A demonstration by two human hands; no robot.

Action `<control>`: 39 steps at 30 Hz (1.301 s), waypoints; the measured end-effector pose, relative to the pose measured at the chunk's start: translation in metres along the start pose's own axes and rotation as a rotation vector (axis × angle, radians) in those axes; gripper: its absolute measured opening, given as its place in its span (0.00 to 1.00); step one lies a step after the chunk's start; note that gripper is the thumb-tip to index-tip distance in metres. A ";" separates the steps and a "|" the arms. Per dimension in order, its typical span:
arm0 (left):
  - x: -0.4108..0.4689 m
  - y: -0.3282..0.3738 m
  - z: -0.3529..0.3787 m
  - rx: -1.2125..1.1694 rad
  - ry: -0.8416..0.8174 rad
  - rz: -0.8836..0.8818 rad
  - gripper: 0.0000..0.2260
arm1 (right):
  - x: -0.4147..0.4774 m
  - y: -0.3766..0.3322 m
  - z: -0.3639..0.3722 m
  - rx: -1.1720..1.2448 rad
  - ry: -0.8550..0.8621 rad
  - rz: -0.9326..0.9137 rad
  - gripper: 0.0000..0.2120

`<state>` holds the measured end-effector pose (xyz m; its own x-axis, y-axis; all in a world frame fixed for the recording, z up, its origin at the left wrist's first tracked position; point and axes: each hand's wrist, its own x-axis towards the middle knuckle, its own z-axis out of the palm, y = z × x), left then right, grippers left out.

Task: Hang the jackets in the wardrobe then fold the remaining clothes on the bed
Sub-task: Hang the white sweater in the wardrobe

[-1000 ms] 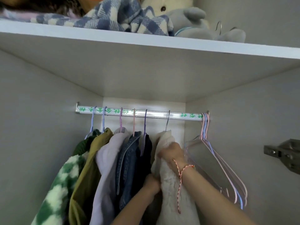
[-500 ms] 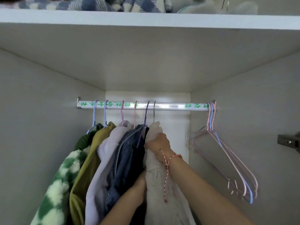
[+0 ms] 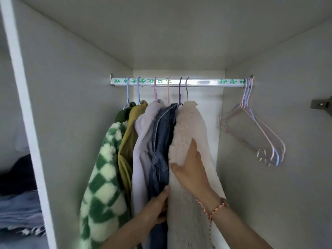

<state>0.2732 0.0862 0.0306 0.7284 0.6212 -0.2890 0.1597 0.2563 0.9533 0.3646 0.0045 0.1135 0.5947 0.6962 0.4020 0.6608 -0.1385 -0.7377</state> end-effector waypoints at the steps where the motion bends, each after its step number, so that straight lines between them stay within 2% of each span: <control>1: -0.023 0.001 -0.002 0.016 0.009 -0.034 0.26 | -0.019 0.002 0.008 -0.164 0.090 -0.037 0.42; 3: -0.043 -0.005 -0.013 0.078 -0.046 -0.083 0.27 | -0.037 0.003 0.019 -0.494 0.373 -0.300 0.34; 4: -0.056 -0.009 -0.023 0.067 -0.065 -0.079 0.27 | -0.048 -0.002 0.027 -0.548 0.439 -0.452 0.27; 6: -0.095 -0.012 -0.044 0.055 -0.045 -0.032 0.21 | -0.079 -0.025 0.055 -0.411 0.374 -0.634 0.15; 9: -0.151 -0.027 -0.090 0.081 0.119 0.071 0.17 | -0.121 -0.068 0.100 -0.080 0.102 -0.657 0.13; 12: -0.213 -0.054 -0.152 0.134 0.231 0.124 0.17 | -0.153 -0.107 0.154 0.066 -0.187 -0.691 0.16; 13: -0.221 -0.048 -0.154 0.162 0.214 0.121 0.18 | -0.152 -0.109 0.155 0.087 -0.235 -0.681 0.17; 16: -0.303 -0.082 -0.215 0.219 0.378 0.096 0.25 | -0.204 -0.155 0.224 0.249 -0.563 -0.733 0.20; 19: -0.379 -0.124 -0.259 0.179 0.568 0.056 0.28 | -0.261 -0.202 0.282 0.415 -0.846 -0.786 0.15; 21: -0.418 -0.143 -0.273 0.125 0.657 -0.009 0.29 | -0.288 -0.223 0.309 0.520 -0.978 -0.801 0.11; 23: -0.452 -0.162 -0.282 0.084 0.807 -0.068 0.28 | -0.315 -0.244 0.330 0.577 -1.142 -0.837 0.07; 24: -0.485 -0.182 -0.286 0.004 0.928 -0.093 0.28 | -0.343 -0.265 0.348 0.622 -1.283 -0.867 0.07; 25: -0.488 -0.185 -0.287 -0.017 0.944 -0.109 0.28 | -0.345 -0.264 0.350 0.633 -1.309 -0.859 0.07; 26: -0.518 -0.198 -0.279 -0.129 1.074 -0.123 0.28 | -0.375 -0.280 0.360 0.668 -1.450 -0.906 0.07; 29: -0.563 -0.236 -0.259 -0.372 1.329 -0.124 0.31 | -0.426 -0.304 0.374 0.667 -1.727 -1.032 0.07; 30: -0.587 -0.248 -0.241 -0.497 1.480 -0.084 0.30 | -0.463 -0.318 0.379 0.676 -1.870 -1.130 0.07; 31: -0.602 -0.264 -0.227 -0.544 1.559 -0.094 0.28 | -0.484 -0.322 0.377 0.651 -1.947 -1.154 0.07; 32: -0.607 -0.266 -0.219 -0.557 1.559 -0.102 0.29 | -0.491 -0.322 0.380 0.674 -1.944 -1.106 0.08; 34: -0.635 -0.287 -0.172 -0.670 1.762 -0.120 0.34 | -0.549 -0.324 0.372 0.689 -2.106 -1.209 0.09; 35: -0.644 -0.298 -0.150 -0.693 1.805 -0.150 0.37 | -0.567 -0.321 0.364 0.652 -2.171 -1.184 0.10; 36: -0.647 -0.295 -0.151 -0.677 1.804 -0.162 0.40 | -0.567 -0.321 0.369 0.645 -2.147 -1.221 0.09; 37: -0.662 -0.319 -0.093 -0.807 1.960 -0.161 0.40 | -0.619 -0.307 0.341 0.611 -2.352 -1.301 0.09; 38: -0.666 -0.321 -0.092 -0.794 1.962 -0.189 0.38 | -0.622 -0.305 0.342 0.628 -2.334 -1.319 0.09; 39: -0.675 -0.328 -0.061 -0.850 2.004 -0.181 0.32 | -0.646 -0.295 0.324 0.600 -2.392 -1.353 0.09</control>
<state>-0.3111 -0.3723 -0.0925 -0.8123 0.1465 -0.5645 -0.5322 0.2096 0.8202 -0.3630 -0.1765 -0.1039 -0.8803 -0.4744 -0.0107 -0.2090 0.4080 -0.8887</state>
